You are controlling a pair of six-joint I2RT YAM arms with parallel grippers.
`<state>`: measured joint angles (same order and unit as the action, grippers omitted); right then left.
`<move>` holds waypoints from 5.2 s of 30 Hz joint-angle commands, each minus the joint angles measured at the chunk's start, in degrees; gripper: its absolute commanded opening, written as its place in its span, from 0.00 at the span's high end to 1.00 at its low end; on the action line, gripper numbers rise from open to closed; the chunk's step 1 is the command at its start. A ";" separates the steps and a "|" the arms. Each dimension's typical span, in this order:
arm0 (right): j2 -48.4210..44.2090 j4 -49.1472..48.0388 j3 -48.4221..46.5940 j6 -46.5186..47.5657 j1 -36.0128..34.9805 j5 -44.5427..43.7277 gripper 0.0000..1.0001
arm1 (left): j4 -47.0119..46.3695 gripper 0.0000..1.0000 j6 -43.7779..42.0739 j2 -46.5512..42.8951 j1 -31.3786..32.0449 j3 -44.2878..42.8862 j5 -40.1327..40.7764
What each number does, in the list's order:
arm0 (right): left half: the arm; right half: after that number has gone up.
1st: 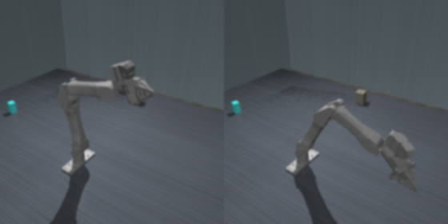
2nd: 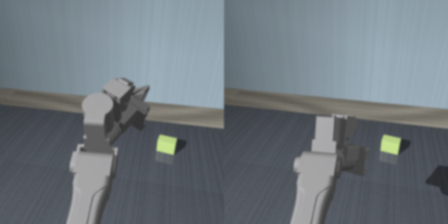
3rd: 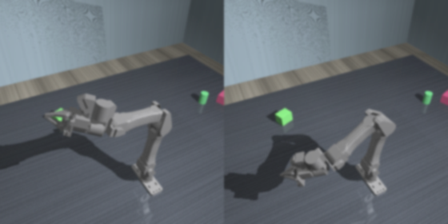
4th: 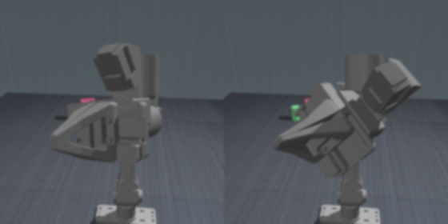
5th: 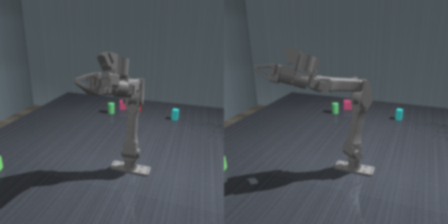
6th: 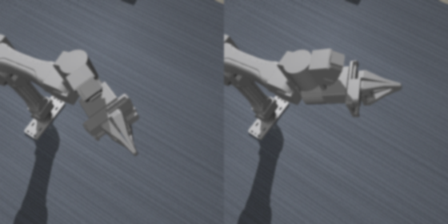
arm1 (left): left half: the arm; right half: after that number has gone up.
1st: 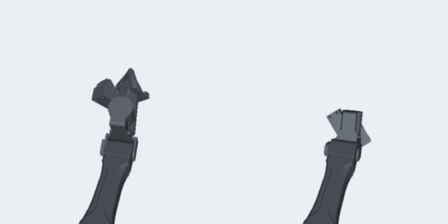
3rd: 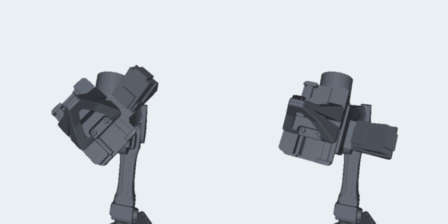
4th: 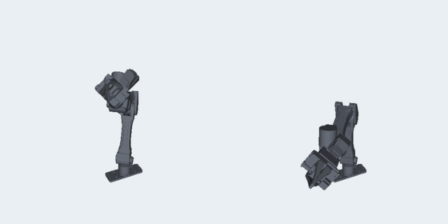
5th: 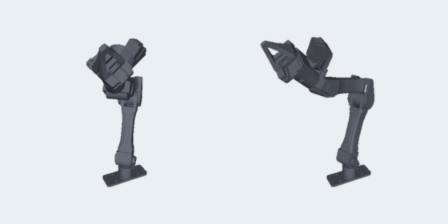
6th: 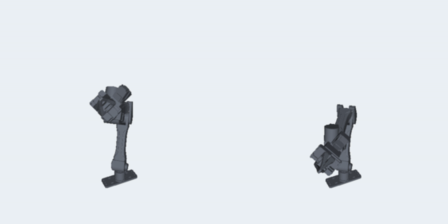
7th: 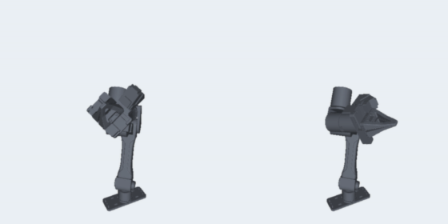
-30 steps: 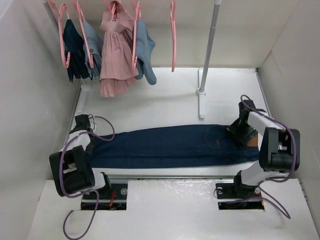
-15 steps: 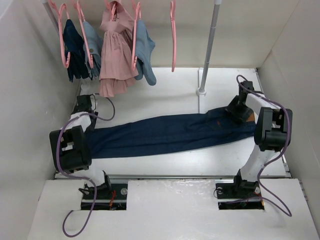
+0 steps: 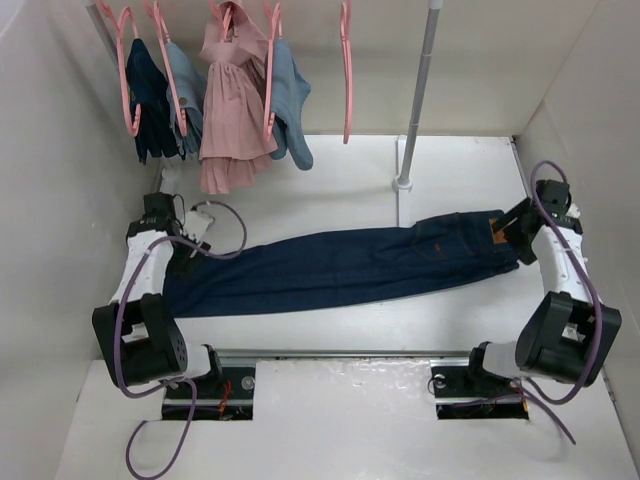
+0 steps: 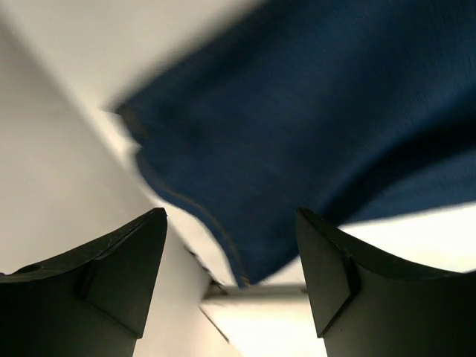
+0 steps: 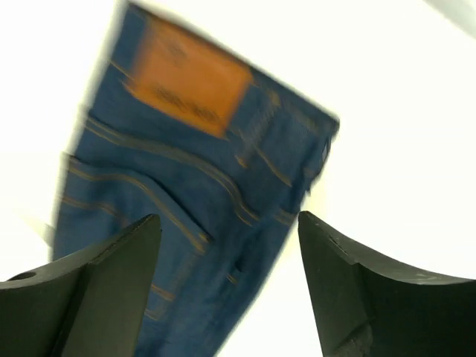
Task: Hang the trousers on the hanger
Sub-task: Fold the trousers at the center of the board.
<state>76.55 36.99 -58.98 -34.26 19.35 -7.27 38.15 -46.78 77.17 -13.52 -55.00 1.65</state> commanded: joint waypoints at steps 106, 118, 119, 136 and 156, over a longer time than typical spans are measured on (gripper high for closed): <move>15.39 -5.10 4.32 -5.56 9.56 5.18 1.00 | -0.11 0.42 19.63 -2.28 5.61 9.40 10.05; -3.86 1.94 -9.39 -2.83 -6.78 -21.46 1.00 | -2.11 0.37 19.81 0.87 4.91 7.18 10.48; -4.39 1.94 -9.92 -2.83 -6.79 -22.26 1.00 | -2.12 0.34 19.19 0.88 3.69 7.19 9.61; -10.89 -2.10 -11.42 7.01 -10.13 -25.87 1.00 | -2.03 0.88 16.90 14.94 -1.77 2.37 -16.23; -13.18 -3.77 -10.80 9.29 -10.65 -22.97 1.00 | -7.48 0.61 20.33 9.23 5.61 -0.83 -0.35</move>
<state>65.49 38.65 -68.10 -26.44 9.23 -29.54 28.42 -26.79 85.76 -8.80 -56.16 -1.56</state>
